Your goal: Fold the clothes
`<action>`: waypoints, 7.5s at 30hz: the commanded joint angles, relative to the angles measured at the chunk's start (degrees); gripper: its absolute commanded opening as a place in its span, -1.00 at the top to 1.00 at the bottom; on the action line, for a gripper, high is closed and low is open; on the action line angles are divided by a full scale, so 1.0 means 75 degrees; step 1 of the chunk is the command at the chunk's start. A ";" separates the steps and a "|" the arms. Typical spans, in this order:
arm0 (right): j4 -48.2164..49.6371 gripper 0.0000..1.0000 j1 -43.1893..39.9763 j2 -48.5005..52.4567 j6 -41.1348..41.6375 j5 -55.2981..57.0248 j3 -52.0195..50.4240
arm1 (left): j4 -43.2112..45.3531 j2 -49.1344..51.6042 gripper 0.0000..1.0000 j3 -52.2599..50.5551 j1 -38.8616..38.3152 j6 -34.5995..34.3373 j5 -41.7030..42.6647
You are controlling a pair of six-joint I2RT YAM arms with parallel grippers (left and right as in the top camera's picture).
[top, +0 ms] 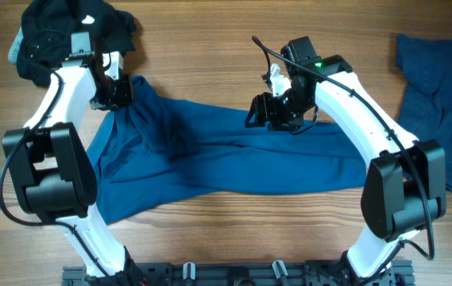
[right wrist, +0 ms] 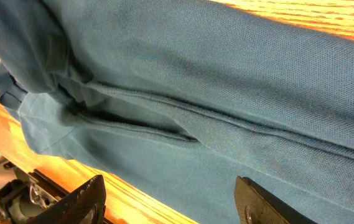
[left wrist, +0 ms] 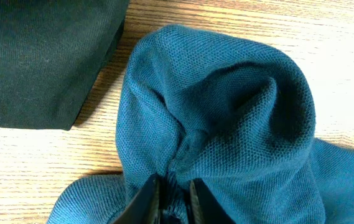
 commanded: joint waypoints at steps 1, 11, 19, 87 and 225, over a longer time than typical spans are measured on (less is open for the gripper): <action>0.0023 -0.34 0.0067 -0.0125 -0.0134 -0.0035 -0.0064 | 0.0003 0.0061 0.74 0.0079 0.0032 -0.0012 0.0006; 0.0029 -0.35 0.0067 -0.0125 -0.0137 -0.0035 -0.0064 | 0.0219 -0.0070 0.50 0.0079 0.0032 -0.0012 -0.0224; 0.0026 -0.35 0.0067 -0.0125 -0.0134 -0.0035 -0.0064 | 0.0274 -0.0108 0.74 0.0079 0.0032 -0.0012 -0.0221; 0.0122 -0.36 0.0067 -0.0125 0.0015 -0.0064 -0.0064 | -0.0306 0.0169 0.34 0.0076 0.0102 -0.1565 0.0047; 0.0070 -0.36 0.0111 -0.0125 0.0064 -0.0160 -0.0064 | -0.1810 -0.1221 -0.52 -0.0458 -0.0160 -0.2241 0.1107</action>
